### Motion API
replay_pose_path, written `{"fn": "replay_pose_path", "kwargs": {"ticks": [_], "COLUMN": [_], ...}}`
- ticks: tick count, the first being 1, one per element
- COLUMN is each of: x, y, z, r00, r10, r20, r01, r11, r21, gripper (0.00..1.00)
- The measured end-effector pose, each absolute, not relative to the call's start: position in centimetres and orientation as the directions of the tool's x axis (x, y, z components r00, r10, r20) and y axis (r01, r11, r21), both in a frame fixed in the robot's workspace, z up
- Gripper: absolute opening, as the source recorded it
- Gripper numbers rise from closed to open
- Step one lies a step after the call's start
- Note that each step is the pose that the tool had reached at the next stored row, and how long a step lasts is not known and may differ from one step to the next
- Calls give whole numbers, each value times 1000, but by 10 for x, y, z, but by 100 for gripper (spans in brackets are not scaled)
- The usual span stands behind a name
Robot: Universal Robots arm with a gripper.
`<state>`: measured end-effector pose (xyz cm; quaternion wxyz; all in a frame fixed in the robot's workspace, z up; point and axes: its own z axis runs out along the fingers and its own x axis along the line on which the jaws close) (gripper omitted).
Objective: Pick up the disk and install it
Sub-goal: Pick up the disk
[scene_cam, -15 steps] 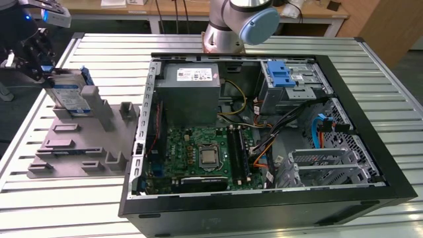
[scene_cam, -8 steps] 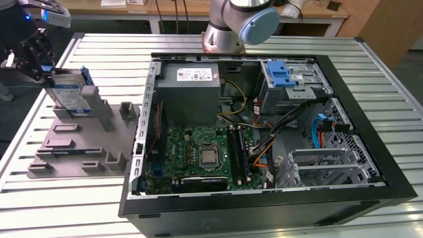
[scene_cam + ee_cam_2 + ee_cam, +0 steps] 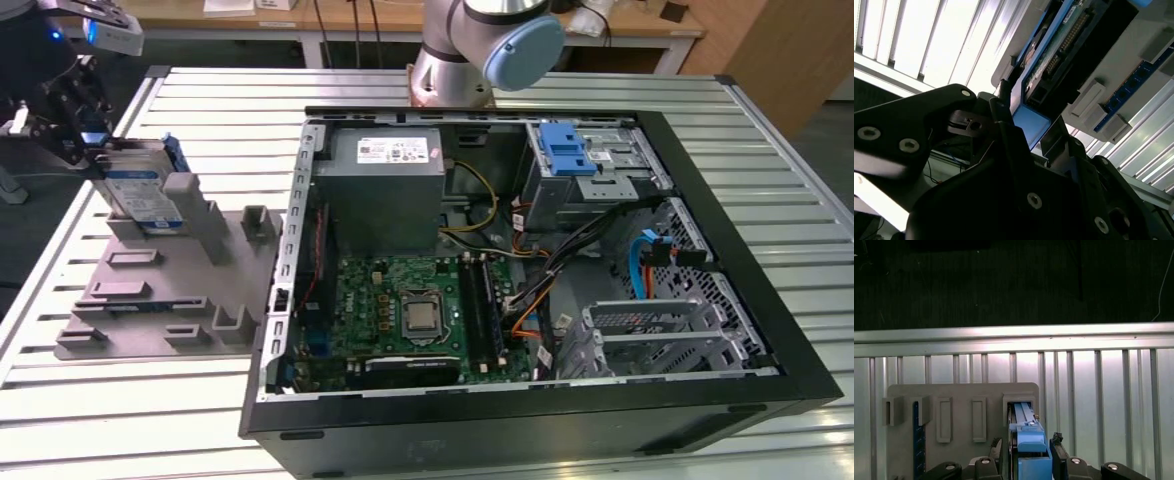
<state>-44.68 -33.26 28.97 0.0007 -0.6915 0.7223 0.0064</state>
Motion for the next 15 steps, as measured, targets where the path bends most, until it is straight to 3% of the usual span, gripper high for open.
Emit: {"fn": "replay_pose_path", "kwargs": {"ticks": [11,12,15], "x": [-447,-447,-447], "y": [-333,-333,-333], "z": [289,289,289], "r00": [-44,-44,-44], "r10": [-999,-999,-999], "r20": [-10,-10,-10], "r01": [-999,-999,-999], "r11": [44,44,44], "r21": [8,8,8], "gripper": [48,42,40]}}
